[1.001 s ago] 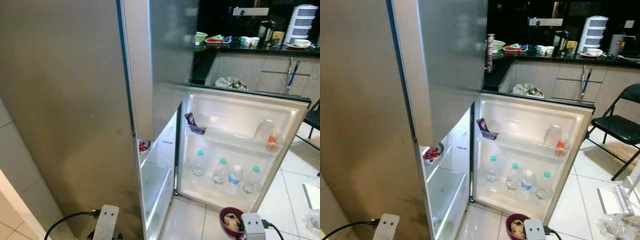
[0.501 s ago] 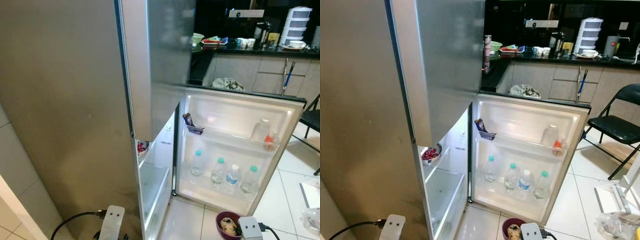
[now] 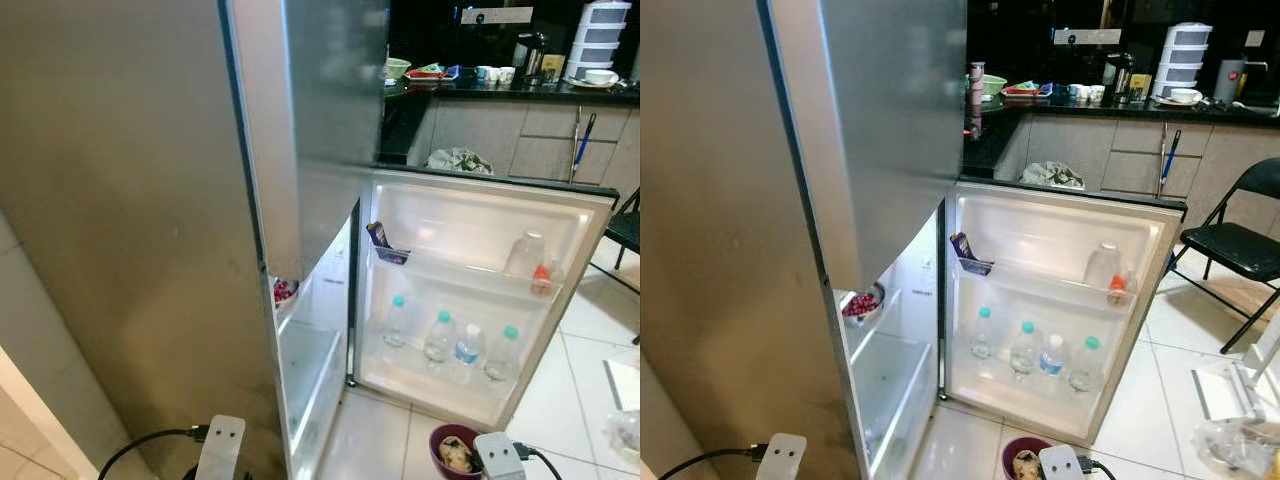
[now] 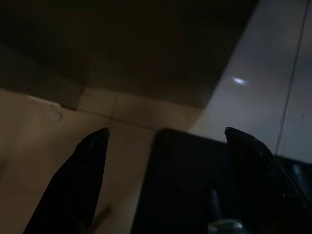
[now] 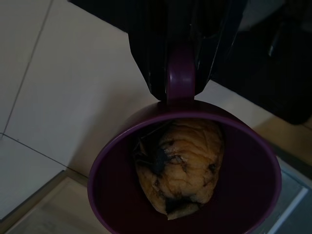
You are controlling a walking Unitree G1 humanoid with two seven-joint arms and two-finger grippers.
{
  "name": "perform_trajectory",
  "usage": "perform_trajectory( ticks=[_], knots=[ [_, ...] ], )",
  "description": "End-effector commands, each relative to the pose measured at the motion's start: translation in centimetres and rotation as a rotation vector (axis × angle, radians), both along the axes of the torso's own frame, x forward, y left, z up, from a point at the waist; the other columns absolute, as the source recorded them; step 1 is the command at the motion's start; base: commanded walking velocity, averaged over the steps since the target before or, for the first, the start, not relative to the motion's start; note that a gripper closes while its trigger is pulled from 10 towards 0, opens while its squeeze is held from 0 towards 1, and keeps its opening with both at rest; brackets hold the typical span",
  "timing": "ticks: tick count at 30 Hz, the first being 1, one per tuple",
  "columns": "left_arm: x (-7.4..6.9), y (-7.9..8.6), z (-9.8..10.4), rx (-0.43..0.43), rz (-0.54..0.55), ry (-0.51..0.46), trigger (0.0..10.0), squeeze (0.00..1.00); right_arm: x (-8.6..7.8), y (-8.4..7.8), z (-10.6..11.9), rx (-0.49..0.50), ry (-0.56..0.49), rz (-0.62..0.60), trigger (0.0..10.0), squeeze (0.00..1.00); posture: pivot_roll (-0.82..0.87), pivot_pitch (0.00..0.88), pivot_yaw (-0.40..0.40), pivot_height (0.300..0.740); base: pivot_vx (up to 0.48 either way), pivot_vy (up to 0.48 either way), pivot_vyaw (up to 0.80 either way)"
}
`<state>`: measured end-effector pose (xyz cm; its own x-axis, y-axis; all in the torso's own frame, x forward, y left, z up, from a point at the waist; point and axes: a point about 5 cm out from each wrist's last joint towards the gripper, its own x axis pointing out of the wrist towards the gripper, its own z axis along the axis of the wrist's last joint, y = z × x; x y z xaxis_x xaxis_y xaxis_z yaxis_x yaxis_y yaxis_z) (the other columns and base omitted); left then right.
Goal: Restocking fridge
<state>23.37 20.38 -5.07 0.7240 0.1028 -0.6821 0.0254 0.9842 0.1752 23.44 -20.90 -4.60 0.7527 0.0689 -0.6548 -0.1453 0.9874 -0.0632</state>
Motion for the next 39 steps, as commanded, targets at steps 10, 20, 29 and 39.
perform_trajectory(
  ticks=[10, 20, 29, 39],
  knots=[
    [-1.3, 0.6, -0.5, 0.006, 0.059, -0.005, 10.0, 0.00, 1.3, 1.6, 0.6, 0.006, -0.007, 0.077, 10.0, 0.00, 0.02, 0.044, -0.149, 0.734, 0.000, 0.000, 0.00],
    [-1.2, 2.7, 0.2, 0.068, 0.037, -0.052, 10.0, 0.00, 1.5, 3.8, 0.4, 0.065, -0.008, 0.083, 10.0, 0.00, 0.12, 0.077, -0.152, 0.734, 0.000, 0.000, 0.00],
    [0.2, 2.8, 1.2, 0.084, -0.024, -0.068, 10.0, 0.00, 0.3, 4.5, -0.5, 0.099, -0.002, -0.001, 10.0, 0.00, 0.09, 0.072, -0.041, 0.734, 0.000, 0.000, 0.00],
    [-0.9, 2.0, 0.0, 0.021, 0.012, 0.001, 10.0, 0.00, -1.0, 3.0, -1.1, 0.088, 0.001, -0.063, 10.0, 0.00, 0.02, 0.052, -0.006, 0.734, 0.000, 0.000, 0.00]
  ],
)
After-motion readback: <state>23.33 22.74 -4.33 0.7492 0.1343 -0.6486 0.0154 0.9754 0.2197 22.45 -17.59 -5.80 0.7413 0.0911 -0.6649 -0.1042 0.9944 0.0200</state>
